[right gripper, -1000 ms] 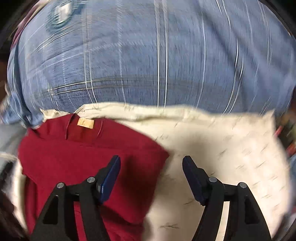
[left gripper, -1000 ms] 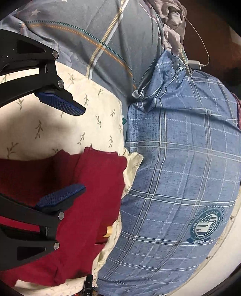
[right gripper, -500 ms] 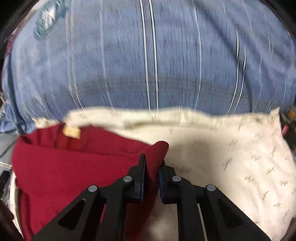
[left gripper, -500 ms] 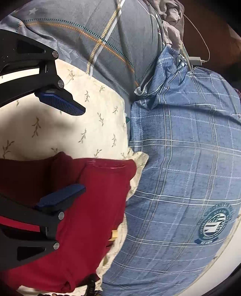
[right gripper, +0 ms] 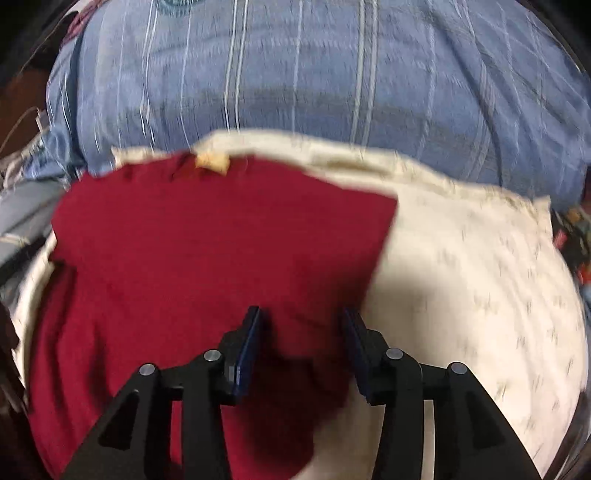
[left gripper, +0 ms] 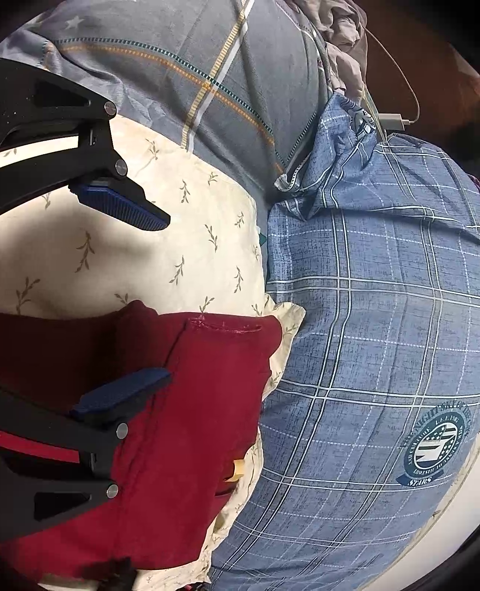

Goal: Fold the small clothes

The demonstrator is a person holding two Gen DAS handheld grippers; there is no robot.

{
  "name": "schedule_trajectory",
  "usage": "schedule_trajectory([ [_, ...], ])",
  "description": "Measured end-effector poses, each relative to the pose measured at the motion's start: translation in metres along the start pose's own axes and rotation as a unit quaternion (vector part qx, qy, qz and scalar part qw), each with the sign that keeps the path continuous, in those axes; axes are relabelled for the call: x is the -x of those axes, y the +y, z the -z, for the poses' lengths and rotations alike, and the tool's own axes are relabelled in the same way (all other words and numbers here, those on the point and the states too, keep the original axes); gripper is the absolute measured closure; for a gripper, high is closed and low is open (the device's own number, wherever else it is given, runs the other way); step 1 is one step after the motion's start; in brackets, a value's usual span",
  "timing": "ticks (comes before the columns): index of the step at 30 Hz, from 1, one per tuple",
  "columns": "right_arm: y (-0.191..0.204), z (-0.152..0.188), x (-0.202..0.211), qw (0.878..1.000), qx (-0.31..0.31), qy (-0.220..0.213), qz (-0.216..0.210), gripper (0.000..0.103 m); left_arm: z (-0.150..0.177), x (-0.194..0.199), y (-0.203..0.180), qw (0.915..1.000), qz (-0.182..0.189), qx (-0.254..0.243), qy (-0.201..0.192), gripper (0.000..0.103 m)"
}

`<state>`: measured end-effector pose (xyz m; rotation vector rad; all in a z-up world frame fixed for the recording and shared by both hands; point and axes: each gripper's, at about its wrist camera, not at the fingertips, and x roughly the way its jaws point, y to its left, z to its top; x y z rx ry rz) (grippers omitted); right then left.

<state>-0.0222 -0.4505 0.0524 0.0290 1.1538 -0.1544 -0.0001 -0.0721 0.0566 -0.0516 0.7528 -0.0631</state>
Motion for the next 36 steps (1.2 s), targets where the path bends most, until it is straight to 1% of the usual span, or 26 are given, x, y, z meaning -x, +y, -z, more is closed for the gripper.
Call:
schedule_trajectory([
  [1,-0.002,0.007,0.003,1.0,0.001,-0.006,0.001,0.052,0.0,0.0,-0.001,1.0,-0.001,-0.001,0.0,0.027],
  [2,-0.006,0.012,0.004,1.0,-0.008,0.005,-0.001,0.046,0.0,0.0,-0.001,1.0,-0.001,-0.002,0.0,0.027],
  [3,-0.01,0.014,0.004,1.0,-0.016,0.015,-0.005,0.046,0.001,-0.001,-0.001,1.0,-0.001,-0.002,0.001,0.027],
  [4,-0.014,0.014,0.008,0.999,-0.026,0.014,-0.013,0.046,0.001,-0.002,-0.002,1.0,-0.002,-0.002,0.003,0.027],
  [7,-0.021,0.013,0.022,0.999,-0.039,-0.006,-0.016,0.046,0.002,-0.002,-0.003,1.0,-0.003,-0.004,0.005,0.027],
  [9,-0.025,0.01,0.033,0.998,-0.052,-0.025,-0.027,0.046,0.002,-0.001,-0.003,1.0,-0.006,-0.006,0.002,0.027],
  [10,-0.027,0.008,0.034,0.997,-0.06,-0.029,-0.031,0.044,0.002,-0.001,-0.004,0.9999,-0.007,-0.008,0.001,0.027],
  [11,-0.028,0.005,0.034,0.997,-0.069,-0.032,-0.034,0.04,0.002,-0.001,-0.004,0.9999,-0.007,-0.008,0.002,0.027],
  [12,-0.029,0.003,0.032,0.996,-0.08,-0.034,-0.036,0.037,0.003,-0.002,-0.004,0.9999,-0.006,-0.009,0.003,0.027],
  [14,-0.033,-0.002,0.024,0.993,-0.101,-0.034,-0.041,0.028,0.003,-0.002,-0.005,0.9999,-0.007,-0.013,0.005,0.027],
  [16,-0.034,-0.005,0.009,0.992,-0.117,-0.024,-0.05,0.028,0.003,-0.003,-0.006,0.9998,-0.008,-0.016,0.005,0.027],
  [18,-0.034,-0.005,-0.008,0.989,-0.132,0.001,-0.061,0.028,0.002,-0.003,-0.007,0.9998,-0.008,-0.016,0.004,0.027],
  [19,-0.034,-0.004,-0.012,0.989,-0.133,0.007,-0.064,0.03,0.002,-0.003,-0.007,0.9998,-0.008,-0.016,0.004,0.027],
  [20,-0.032,-0.003,-0.012,0.99,-0.126,0.001,-0.057,0.036,0.002,-0.003,-0.007,0.9998,-0.008,-0.016,0.005,0.027],
  [21,-0.028,-0.002,-0.01,0.993,-0.11,-0.007,-0.047,0.044,0.002,-0.003,-0.007,0.9998,-0.008,-0.016,0.005,0.027],
  [22,-0.024,-0.001,-0.008,0.995,-0.094,-0.011,-0.045,0.061,0.002,-0.003,-0.007,0.9998,-0.007,-0.016,0.006,0.027],
  [24,-0.017,0.001,-0.001,0.998,-0.058,-0.021,-0.02,0.071,0.002,-0.003,-0.007,0.9998,-0.006,-0.017,0.006,0.027],
  [25,-0.016,0.001,0.001,0.999,-0.044,-0.027,-0.01,0.08,0.002,-0.003,-0.007,0.9998,-0.006,-0.017,0.005,0.027],
  [28,-0.016,0.003,0.011,0.999,-0.016,-0.047,0.022,0.084,0.002,-0.002,-0.006,0.9998,-0.007,-0.017,0.004,0.027],
  [29,-0.018,0.004,0.008,0.998,-0.014,-0.046,0.035,0.09,0.002,-0.002,-0.006,0.9998,-0.009,-0.016,0.004,0.027],
  [30,-0.02,0.006,0.003,0.998,-0.015,-0.041,0.046,0.091,0.002,-0.003,-0.006,0.9998,-0.01,-0.015,0.005,0.027],
  [31,-0.021,0.008,-0.002,0.998,-0.017,-0.034,0.047,0.091,0.002,-0.003,-0.006,0.9998,-0.011,-0.015,0.007,0.027],
  [34,-0.017,0.009,0.003,0.998,-0.011,-0.044,0.05,0.091,0.003,-0.004,-0.007,0.9997,-0.011,-0.017,0.011,0.027],
  [36,-0.017,0.009,0.012,0.997,-0.024,-0.051,0.044,0.087,0.003,-0.004,-0.008,0.9997,-0.012,-0.018,0.009,0.027],
])
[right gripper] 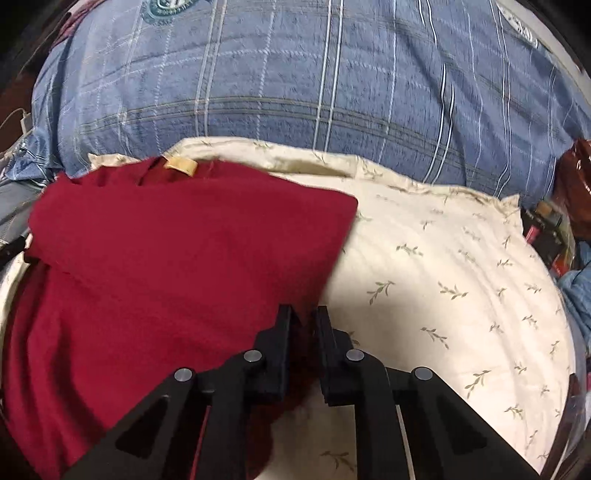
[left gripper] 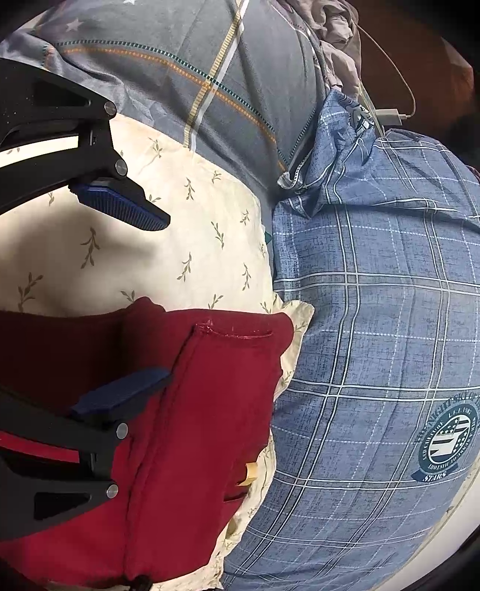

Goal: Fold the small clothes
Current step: 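Open the right tool and press the folded side flat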

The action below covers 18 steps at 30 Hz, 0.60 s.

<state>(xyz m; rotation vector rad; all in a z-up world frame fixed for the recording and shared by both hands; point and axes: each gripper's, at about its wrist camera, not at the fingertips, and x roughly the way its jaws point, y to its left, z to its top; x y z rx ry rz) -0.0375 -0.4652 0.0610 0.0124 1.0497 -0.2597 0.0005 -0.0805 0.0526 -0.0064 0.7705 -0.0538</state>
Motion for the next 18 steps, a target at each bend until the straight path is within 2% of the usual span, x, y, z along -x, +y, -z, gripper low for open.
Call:
schedule_trajectory([
  [1,-0.001,-0.001,0.003,1.0,-0.012,0.001,-0.004,0.085,0.0,0.0,0.0,1.0,0.0,0.0,0.0,0.027],
  [5,-0.001,0.0,0.019,0.999,-0.032,-0.006,-0.026,0.06,0.001,0.002,-0.001,1.0,0.001,-0.002,-0.001,0.027],
  [9,0.008,0.003,0.028,0.999,-0.025,-0.012,-0.03,0.056,0.001,0.005,0.001,1.0,0.003,-0.002,-0.004,0.027],
  [12,0.012,0.006,0.022,0.999,-0.026,0.003,-0.04,0.054,0.002,0.007,0.001,1.0,0.003,-0.003,-0.005,0.027],
  [15,0.015,0.011,0.012,0.999,-0.014,0.026,-0.031,0.053,0.003,0.008,0.001,1.0,0.004,-0.003,-0.003,0.027],
  [18,0.014,0.012,0.014,0.999,-0.019,0.025,-0.032,0.052,0.004,0.009,0.001,1.0,0.003,-0.004,-0.005,0.027],
])
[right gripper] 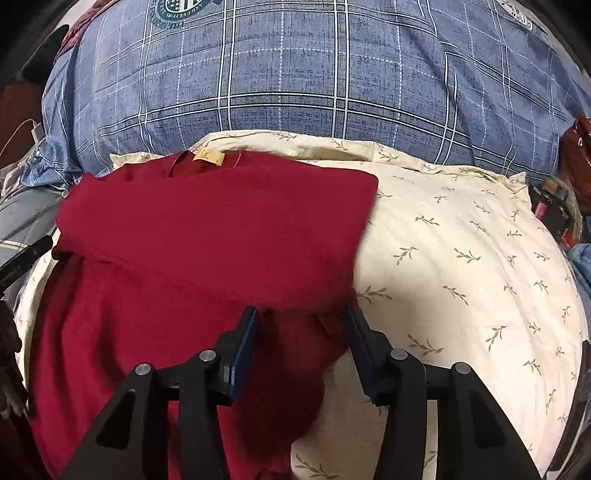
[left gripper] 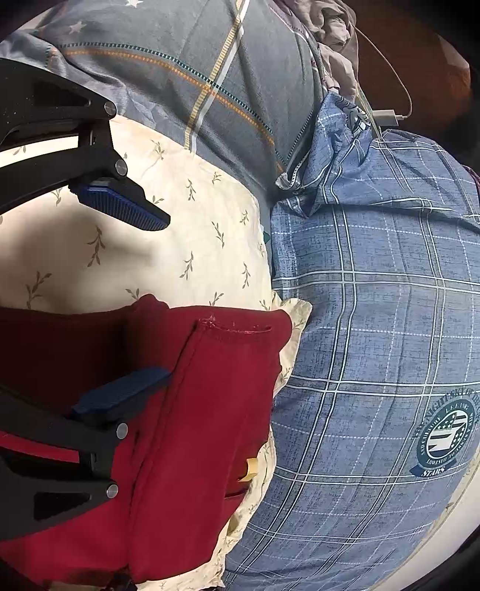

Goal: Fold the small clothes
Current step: 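Open the right tool and press the folded side flat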

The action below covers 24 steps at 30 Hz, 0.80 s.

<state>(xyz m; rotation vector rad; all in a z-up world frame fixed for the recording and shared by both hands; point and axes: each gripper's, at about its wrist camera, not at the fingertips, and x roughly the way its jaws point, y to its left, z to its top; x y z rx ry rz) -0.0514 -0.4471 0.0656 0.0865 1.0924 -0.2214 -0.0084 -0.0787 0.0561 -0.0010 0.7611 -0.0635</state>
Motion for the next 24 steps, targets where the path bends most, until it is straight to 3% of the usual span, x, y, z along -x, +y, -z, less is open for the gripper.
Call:
schedule_trajectory([
  [17,0.0,0.037,0.021,0.999,-0.014,0.024,-0.019,0.042,0.01,0.011,0.0,1.0,0.001,-0.002,0.004,0.027],
  [20,0.001,0.049,0.032,0.999,-0.009,0.027,-0.026,0.041,0.019,0.024,0.002,0.9995,0.026,-0.005,0.015,0.027],
  [24,-0.003,0.068,0.052,0.999,-0.004,0.026,-0.042,0.038,0.038,0.047,0.01,0.994,0.096,-0.002,0.053,0.027],
])
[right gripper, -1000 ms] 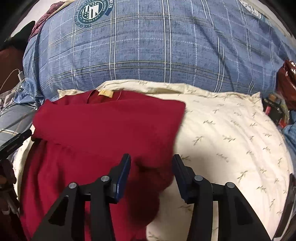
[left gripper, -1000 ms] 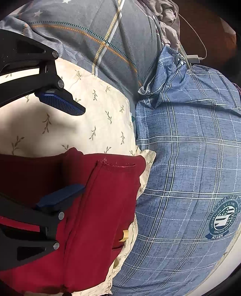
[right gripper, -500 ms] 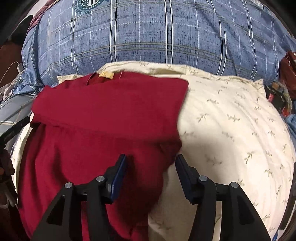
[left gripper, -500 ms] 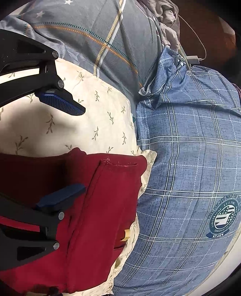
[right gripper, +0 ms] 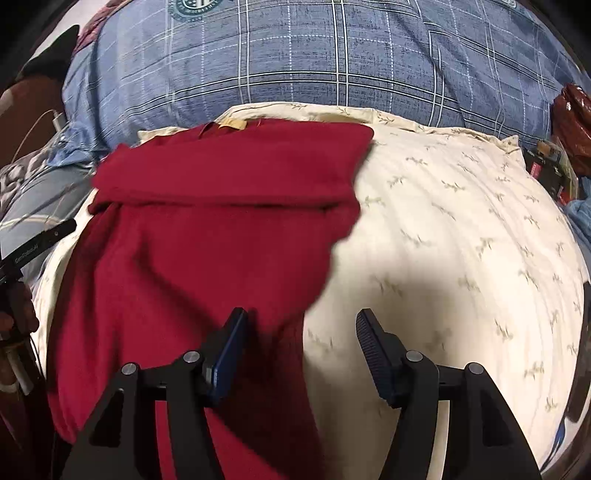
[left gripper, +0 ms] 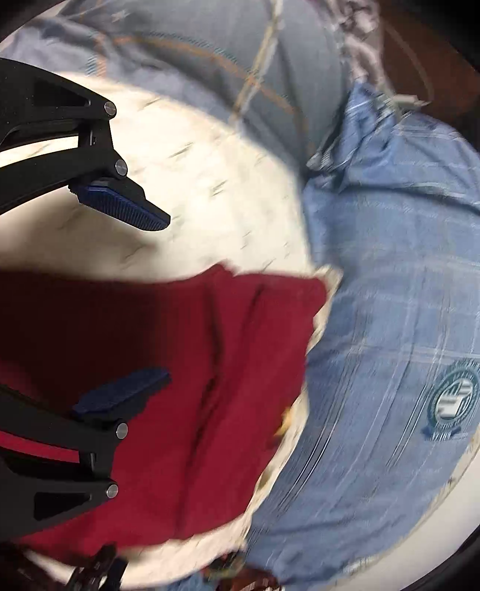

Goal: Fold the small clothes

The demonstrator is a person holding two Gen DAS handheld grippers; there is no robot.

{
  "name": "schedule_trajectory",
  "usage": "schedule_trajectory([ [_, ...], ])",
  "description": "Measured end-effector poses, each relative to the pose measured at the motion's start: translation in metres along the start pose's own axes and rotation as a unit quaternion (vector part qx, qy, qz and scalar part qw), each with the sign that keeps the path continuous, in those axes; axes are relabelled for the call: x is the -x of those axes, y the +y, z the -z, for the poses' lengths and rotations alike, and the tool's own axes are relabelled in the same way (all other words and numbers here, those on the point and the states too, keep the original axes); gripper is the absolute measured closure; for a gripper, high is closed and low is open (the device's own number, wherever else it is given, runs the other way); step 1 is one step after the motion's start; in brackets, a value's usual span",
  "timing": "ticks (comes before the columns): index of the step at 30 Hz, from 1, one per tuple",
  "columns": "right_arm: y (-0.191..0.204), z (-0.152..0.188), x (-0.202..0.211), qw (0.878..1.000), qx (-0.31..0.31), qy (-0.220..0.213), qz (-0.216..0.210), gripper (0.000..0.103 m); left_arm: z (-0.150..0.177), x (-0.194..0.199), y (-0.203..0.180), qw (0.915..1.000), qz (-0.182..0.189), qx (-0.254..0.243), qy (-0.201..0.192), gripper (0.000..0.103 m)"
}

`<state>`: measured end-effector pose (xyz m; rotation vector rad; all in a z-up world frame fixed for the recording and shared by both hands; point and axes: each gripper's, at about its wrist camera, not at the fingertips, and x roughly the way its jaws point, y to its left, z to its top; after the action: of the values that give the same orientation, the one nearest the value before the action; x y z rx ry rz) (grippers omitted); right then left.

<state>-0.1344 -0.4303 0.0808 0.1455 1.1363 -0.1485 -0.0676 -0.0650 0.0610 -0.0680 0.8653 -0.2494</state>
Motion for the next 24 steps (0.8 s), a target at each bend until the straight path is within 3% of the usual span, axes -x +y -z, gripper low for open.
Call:
schedule_trajectory([
  [3,-0.008,0.019,0.016,1.0,-0.008,-0.004,-0.019,0.034,0.018,0.022,0.011,0.9989,0.036,0.026,0.017,0.027],
  [9,-0.025,0.046,0.035,0.996,-0.037,0.001,-0.082,0.032,0.062,0.061,0.029,0.9985,0.023,0.026,0.042,0.027],
  [17,-0.022,0.082,0.038,0.99,-0.018,0.044,-0.13,0.031,0.114,0.093,0.024,0.9954,0.018,-0.011,0.093,0.027],
  [24,-0.021,0.103,0.042,0.988,-0.01,0.042,-0.149,0.032,0.117,0.087,0.012,0.9929,0.039,-0.005,0.112,0.03],
])
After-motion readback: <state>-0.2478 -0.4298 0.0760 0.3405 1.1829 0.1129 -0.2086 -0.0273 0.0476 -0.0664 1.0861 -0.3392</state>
